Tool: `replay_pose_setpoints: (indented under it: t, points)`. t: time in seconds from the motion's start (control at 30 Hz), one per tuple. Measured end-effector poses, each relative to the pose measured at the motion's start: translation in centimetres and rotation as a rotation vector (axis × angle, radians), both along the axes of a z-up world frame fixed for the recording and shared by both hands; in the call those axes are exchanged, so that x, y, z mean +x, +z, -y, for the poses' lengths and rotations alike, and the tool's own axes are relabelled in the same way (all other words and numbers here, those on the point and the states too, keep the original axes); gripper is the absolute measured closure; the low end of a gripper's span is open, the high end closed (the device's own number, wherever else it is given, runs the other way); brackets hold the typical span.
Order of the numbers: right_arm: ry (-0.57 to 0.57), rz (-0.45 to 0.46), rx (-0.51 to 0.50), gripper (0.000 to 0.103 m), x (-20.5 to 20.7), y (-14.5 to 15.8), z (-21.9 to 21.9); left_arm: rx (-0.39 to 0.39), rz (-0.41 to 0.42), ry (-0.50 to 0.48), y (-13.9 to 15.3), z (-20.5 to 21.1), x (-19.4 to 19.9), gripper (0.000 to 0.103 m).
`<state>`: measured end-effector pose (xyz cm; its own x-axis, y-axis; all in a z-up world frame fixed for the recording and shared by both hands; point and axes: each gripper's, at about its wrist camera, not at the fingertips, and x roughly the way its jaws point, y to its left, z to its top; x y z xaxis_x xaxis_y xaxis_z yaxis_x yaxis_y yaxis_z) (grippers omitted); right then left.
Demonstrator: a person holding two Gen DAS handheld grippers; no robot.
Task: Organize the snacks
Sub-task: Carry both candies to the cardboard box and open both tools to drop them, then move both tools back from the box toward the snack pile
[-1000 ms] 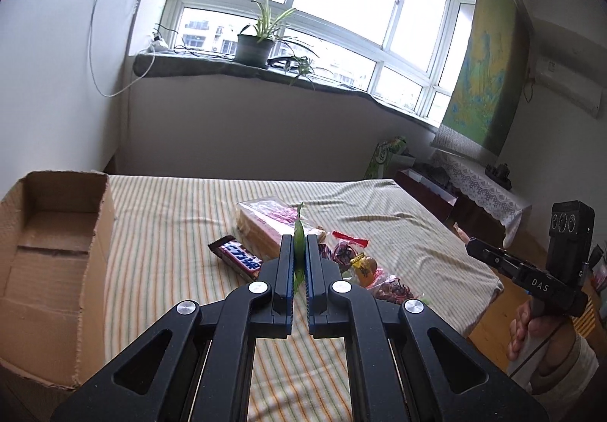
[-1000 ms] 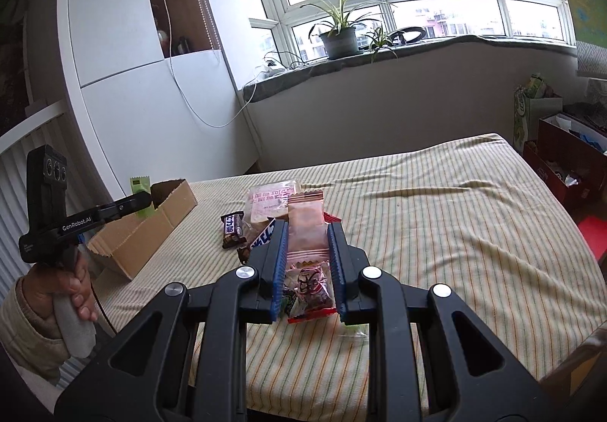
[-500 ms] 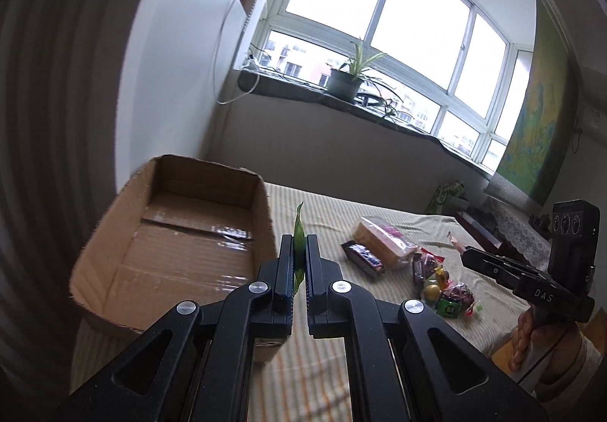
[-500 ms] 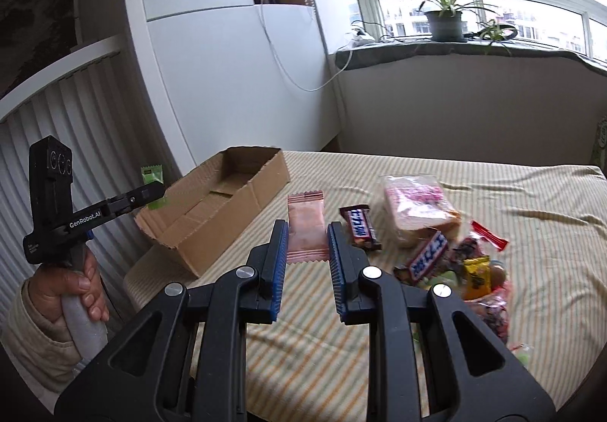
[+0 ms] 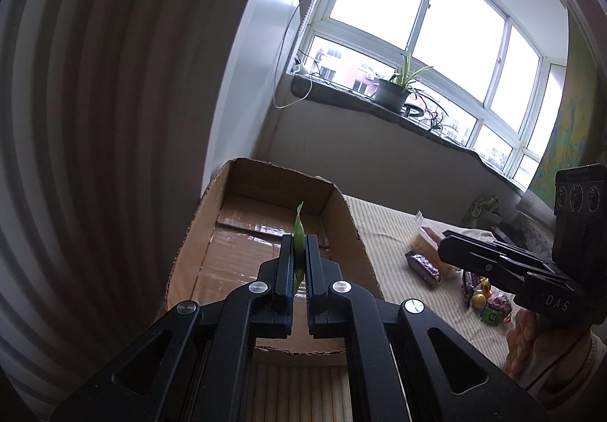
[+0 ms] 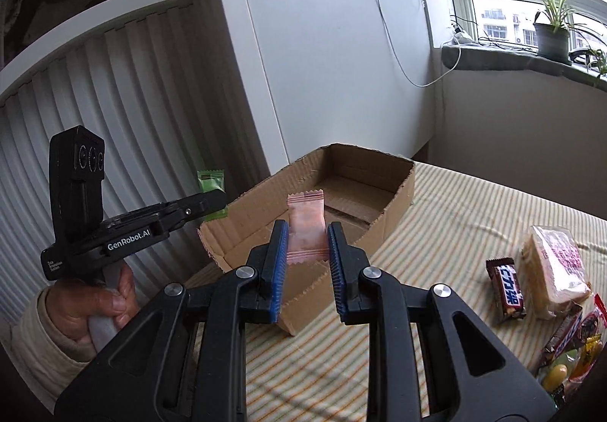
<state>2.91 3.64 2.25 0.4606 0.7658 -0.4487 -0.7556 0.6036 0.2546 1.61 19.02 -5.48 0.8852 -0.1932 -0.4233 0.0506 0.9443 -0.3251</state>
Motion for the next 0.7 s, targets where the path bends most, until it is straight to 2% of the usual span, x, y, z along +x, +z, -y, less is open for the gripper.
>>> replay_pose_setpoints:
  t: [0.1, 0.2, 0.23, 0.27, 0.3, 0.33, 0.37, 0.4, 0.5, 0.53, 0.6, 0.7]
  points:
    - [0.034, 0.002, 0.002, 0.081, 0.7, -0.1, -2.4, -0.005, -0.026, 0.002, -0.9, -0.8, 0.7, 0.099]
    - [0.06, -0.02, -0.029, 0.08, 2.0, -1.5, -5.0, 0.029, -0.085, 0.012, -1.8, -0.9, 1.5, 0.095]
    - [0.064, -0.044, -0.067, 0.077, 2.6, -2.4, -5.9, 0.035, -0.097, 0.033, -1.9, -1.1, 1.4, 0.086]
    - [0.049, -0.052, -0.095, 0.07, 2.7, -3.0, -6.3, 0.034, -0.099, 0.053, -2.0, -1.5, 1.1, 0.072]
    - [0.032, -0.05, -0.103, 0.062, 2.7, -3.4, -6.2, 0.029, -0.098, 0.073, -2.0, -1.8, 0.7, 0.064]
    - [0.027, -0.043, -0.102, 0.058, 2.3, -3.7, -5.8, 0.025, -0.09, 0.087, -1.9, -2.0, 0.3, 0.051]
    - [0.02, -0.035, -0.104, 0.049, 1.9, -3.9, -5.5, 0.02, -0.082, 0.092, -1.8, -2.2, 0.0, 0.046]
    - [0.01, -0.023, -0.113, 0.044, 1.6, -4.0, -5.1, 0.016, -0.079, 0.097, -1.7, -2.3, -0.3, 0.041]
    - [0.004, 0.028, -0.126, 0.043, -0.2, -3.9, -4.2, 0.007, -0.07, 0.111, -1.2, -2.7, -0.6, 0.04]
    - [0.003, 0.049, -0.129, 0.041, -0.9, -3.7, -4.0, 0.004, -0.065, 0.113, -1.0, -2.7, -0.7, 0.037]
    - [-0.002, 0.097, -0.135, 0.029, -2.1, -3.4, -3.8, 0.003, -0.061, 0.124, -0.7, -2.8, -0.9, 0.031]
    - [0.009, 0.135, -0.13, 0.022, -3.4, -3.0, -3.7, -0.001, -0.058, 0.132, -0.3, -2.9, -1.7, 0.031]
